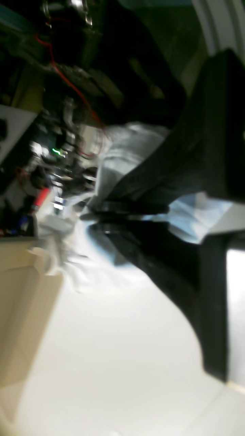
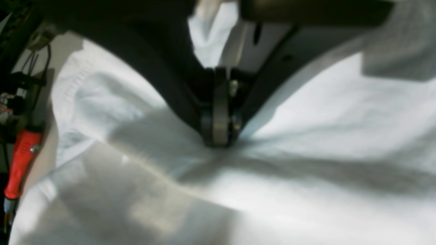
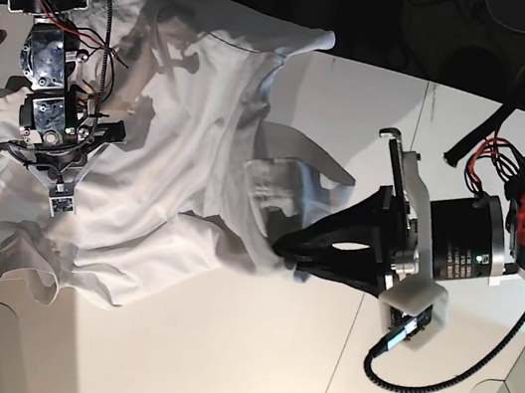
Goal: Layout the t-shirt on the table in an organized manner, then fold the t-shirt properly
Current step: 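Grasp the shirt edge with the left gripper and lift it, then carry the lifted fabric with the left gripper toward the right gripper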
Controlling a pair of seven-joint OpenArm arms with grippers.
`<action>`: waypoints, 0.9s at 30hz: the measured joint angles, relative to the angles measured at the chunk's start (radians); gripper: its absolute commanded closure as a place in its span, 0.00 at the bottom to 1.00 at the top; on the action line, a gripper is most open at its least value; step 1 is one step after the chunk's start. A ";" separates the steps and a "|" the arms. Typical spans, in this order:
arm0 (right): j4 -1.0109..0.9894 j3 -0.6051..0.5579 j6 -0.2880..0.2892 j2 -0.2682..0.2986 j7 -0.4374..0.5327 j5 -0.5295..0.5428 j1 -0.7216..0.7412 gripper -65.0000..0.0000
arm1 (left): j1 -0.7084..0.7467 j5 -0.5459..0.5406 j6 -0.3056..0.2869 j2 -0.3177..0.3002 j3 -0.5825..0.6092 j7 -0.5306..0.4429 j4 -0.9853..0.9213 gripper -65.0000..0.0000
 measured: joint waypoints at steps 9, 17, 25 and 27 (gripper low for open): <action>0.000 0.000 0.000 -0.005 -0.001 -0.006 0.000 1.00 | -0.011 0.101 0.000 0.077 0.307 -0.040 0.013 1.00; 0.000 0.000 -0.001 -0.005 -0.001 -0.006 0.000 1.00 | -0.155 0.402 -0.004 0.236 0.550 -0.207 -0.085 1.00; 0.000 0.000 -0.001 -0.006 -0.002 -0.006 0.000 1.00 | -0.338 0.438 -0.004 0.436 0.607 -0.229 -0.377 1.00; 0.000 0.000 -0.001 -0.006 -0.001 -0.005 0.000 1.00 | -0.381 0.439 -0.004 0.473 0.607 -0.229 -0.449 1.00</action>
